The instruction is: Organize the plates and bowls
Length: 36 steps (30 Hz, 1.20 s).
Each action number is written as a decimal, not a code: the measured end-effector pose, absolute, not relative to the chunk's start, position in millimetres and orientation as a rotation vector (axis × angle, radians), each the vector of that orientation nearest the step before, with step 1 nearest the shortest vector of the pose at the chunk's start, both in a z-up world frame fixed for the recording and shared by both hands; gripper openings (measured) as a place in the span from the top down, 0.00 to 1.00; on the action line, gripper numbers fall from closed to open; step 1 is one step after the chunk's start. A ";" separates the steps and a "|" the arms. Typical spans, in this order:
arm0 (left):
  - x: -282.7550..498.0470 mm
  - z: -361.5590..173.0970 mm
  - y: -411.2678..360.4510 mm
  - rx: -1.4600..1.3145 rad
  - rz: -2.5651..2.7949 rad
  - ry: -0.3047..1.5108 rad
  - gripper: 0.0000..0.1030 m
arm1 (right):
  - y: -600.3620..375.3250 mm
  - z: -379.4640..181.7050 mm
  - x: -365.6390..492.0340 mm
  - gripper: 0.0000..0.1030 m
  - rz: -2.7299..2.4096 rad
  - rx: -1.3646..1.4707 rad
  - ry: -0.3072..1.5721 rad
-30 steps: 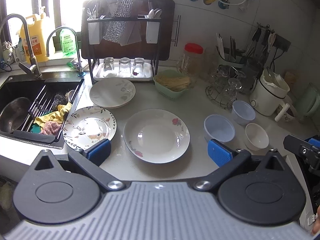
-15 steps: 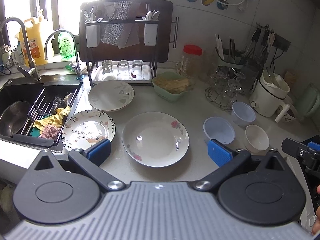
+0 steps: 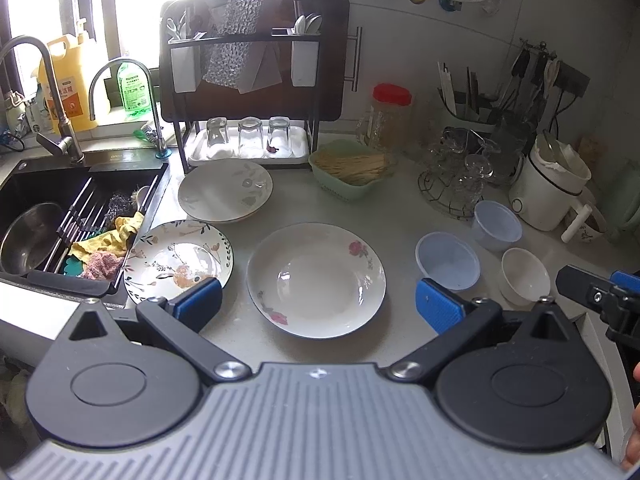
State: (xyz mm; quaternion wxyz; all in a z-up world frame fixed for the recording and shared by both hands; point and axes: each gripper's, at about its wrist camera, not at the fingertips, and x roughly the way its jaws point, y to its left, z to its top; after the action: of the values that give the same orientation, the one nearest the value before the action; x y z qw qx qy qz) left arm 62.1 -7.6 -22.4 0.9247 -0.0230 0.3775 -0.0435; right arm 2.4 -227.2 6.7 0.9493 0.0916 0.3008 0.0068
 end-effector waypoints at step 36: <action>81.9 -44.8 -13.2 0.014 0.012 0.778 0.00 | -229.2 -42.2 31.9 0.00 0.064 0.252 0.687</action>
State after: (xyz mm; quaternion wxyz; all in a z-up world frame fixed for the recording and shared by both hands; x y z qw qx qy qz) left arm 81.9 -13.2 -44.8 0.9252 0.0069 0.3794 0.0057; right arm 31.9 -229.2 -42.2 0.9333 0.1230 0.3359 0.0313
